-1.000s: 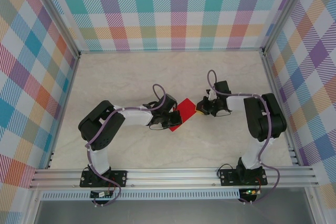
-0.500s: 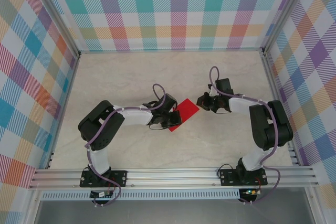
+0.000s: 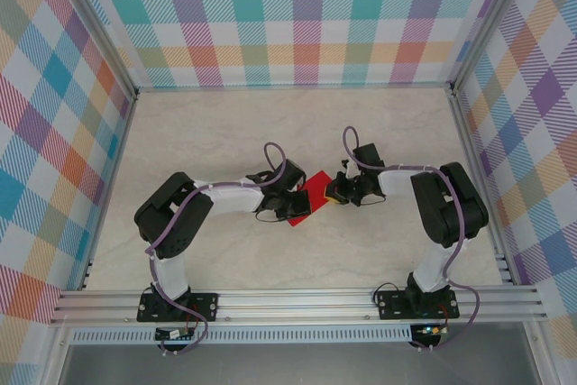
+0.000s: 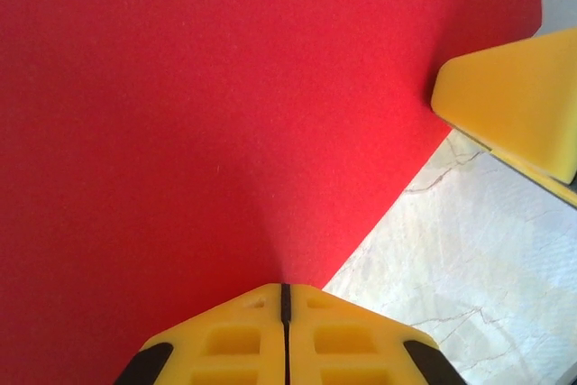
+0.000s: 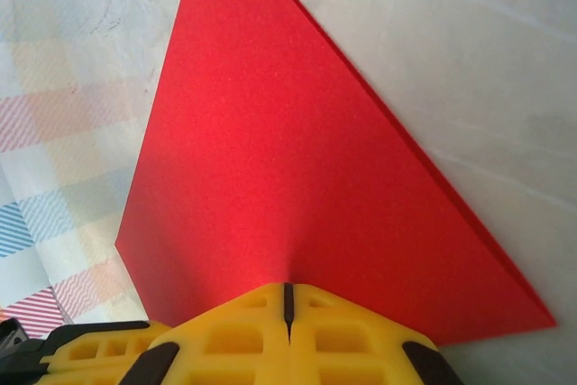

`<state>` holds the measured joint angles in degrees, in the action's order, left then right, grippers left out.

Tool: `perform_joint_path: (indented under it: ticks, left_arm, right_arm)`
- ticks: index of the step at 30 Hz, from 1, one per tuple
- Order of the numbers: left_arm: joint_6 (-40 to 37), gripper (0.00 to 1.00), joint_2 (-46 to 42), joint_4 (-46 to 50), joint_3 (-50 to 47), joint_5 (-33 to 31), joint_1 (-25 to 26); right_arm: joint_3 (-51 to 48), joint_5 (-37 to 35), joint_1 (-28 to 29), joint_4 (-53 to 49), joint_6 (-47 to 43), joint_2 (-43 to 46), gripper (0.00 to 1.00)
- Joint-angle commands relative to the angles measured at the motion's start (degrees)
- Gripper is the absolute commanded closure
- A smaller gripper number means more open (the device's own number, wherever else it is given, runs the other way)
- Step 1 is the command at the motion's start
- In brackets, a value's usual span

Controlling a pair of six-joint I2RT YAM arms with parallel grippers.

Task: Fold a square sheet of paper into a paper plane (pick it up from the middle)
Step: First fold in half a square sheet of paper at the center of the table.

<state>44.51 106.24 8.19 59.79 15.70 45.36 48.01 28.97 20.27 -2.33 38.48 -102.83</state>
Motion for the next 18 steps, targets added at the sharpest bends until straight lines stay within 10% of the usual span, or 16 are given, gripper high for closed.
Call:
perform_joint_path:
  ticks: [1,18]
  left_arm:
    - [-2.4,0.93,0.2,3.5,3.9,3.1,0.8]
    - [-1.6,0.94,7.4,0.2,6.1,-0.2,0.8]
  right_arm:
    - [1.1,-3.9,0.0,-4.6,-1.2,-1.9,0.97]
    - [0.8,-5.7,0.1,-6.6,-0.9,-3.5,0.97]
